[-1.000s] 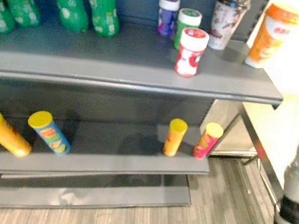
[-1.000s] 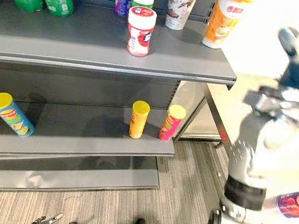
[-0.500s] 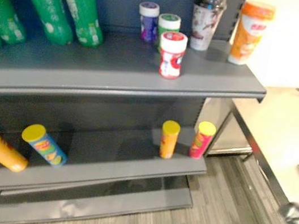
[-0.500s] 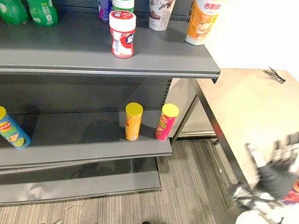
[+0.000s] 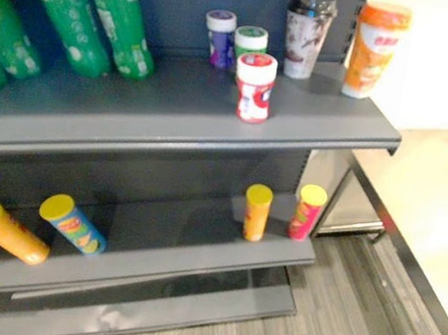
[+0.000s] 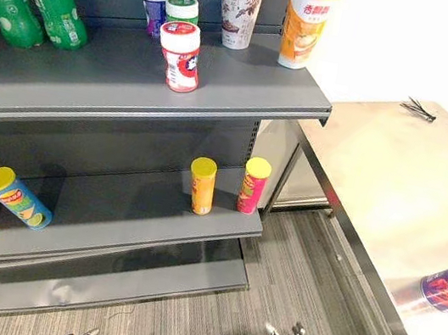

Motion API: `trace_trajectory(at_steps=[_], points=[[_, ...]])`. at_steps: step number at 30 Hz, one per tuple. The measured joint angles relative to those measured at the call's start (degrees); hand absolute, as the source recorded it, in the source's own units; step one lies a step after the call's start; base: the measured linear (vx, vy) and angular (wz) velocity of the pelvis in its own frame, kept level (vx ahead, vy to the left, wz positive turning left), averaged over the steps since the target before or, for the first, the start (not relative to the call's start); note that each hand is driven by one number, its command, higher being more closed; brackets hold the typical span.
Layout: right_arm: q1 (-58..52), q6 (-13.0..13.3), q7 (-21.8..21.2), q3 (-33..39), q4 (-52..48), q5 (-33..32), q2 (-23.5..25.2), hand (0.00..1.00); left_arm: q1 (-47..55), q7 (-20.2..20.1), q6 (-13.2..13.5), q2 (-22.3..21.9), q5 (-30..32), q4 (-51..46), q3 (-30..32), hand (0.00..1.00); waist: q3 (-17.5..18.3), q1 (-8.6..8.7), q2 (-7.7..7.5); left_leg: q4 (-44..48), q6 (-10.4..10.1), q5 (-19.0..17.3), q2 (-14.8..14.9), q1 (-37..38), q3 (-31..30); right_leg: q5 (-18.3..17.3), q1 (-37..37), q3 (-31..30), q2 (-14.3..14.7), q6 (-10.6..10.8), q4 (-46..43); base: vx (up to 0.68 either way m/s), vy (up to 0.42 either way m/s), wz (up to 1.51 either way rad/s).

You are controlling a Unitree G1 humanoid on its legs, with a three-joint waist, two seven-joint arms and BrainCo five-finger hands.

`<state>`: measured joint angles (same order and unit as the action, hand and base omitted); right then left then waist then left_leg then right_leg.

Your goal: Put the gum and the chips on the shelf.

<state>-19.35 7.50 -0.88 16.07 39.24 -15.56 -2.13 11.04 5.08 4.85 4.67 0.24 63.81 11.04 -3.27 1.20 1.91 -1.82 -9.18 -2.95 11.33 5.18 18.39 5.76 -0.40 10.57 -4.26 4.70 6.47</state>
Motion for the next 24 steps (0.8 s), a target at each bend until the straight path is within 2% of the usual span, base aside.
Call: trace_trajectory(at_steps=[7, 16, 19, 21, 22, 24], points=[[3.22, -0.56, 0.25, 4.42, 16.04, 0.93, -0.27, 0.00, -0.02, -0.49, 0.09, -0.03, -0.21, 0.28, 0.11, 0.00, -0.46, -0.06, -0.25, 0.03, -0.04, -0.46, -0.39, 1.18, -0.05, -0.29, 1.24, 0.13, -0.40, 0.30, 0.01, 0.00, 0.003, 0.01], [5.53, -1.09, -0.62, 6.07, 21.04, -0.29, -0.62, 0.00, -0.05, -1.19, 0.40, -0.01, -3.23, 1.75, 0.47, 0.00, -0.61, -0.05, -0.31, 0.12, 0.39, -0.85, -0.60, 1.73, -0.02, -0.49, 1.82, 0.08, -0.62, 0.53, 0.00, 0.00, 0.000, 0.00], [7.14, -1.08, -0.52, 6.20, 22.59, -0.30, -1.12, 0.00, -0.71, -1.46, 1.35, 0.01, -4.77, 1.79, 0.33, 0.00, -2.15, -0.01, -0.17, 7.45, 1.08, -4.41, 0.36, -2.11, -0.73, -1.28, 0.89, 0.12, -1.00, 0.59, -1.86, -0.01, 0.009, 0.01], [8.90, -1.02, 0.08, 7.02, 22.62, -0.66, -1.66, 0.00, -2.32, -1.51, 1.49, 0.00, -7.44, 1.79, -0.97, 0.00, -4.84, 0.25, 0.67, 15.61, 2.14, -8.12, 1.29, -6.60, -1.91, -4.46, -3.38, 0.05, -2.04, 1.67, -9.78, -0.10, 0.093, 0.08], [9.16, -1.03, 0.54, 7.98, 22.69, -0.80, -1.44, 0.00, -2.89, -1.55, 1.77, 0.28, -9.14, 1.69, -1.76, 0.00, -5.64, 0.09, 0.44, 18.11, 2.66, -9.37, 1.14, -7.35, -1.86, -5.76, -4.98, -0.37, -2.81, 2.08, -12.61, -0.09, 0.145, 0.03], [9.19, -1.01, 0.63, 8.43, 22.66, -0.92, -1.31, 0.00, -2.93, -1.64, 2.17, 0.51, -9.16, 1.65, -1.69, 0.00, -6.14, 0.08, -0.06, 20.66, 2.96, -10.72, 0.89, -8.34, -1.26, -5.95, -6.22, -1.51, -3.44, 2.57, -13.96, -0.04, 0.140, -0.25]])
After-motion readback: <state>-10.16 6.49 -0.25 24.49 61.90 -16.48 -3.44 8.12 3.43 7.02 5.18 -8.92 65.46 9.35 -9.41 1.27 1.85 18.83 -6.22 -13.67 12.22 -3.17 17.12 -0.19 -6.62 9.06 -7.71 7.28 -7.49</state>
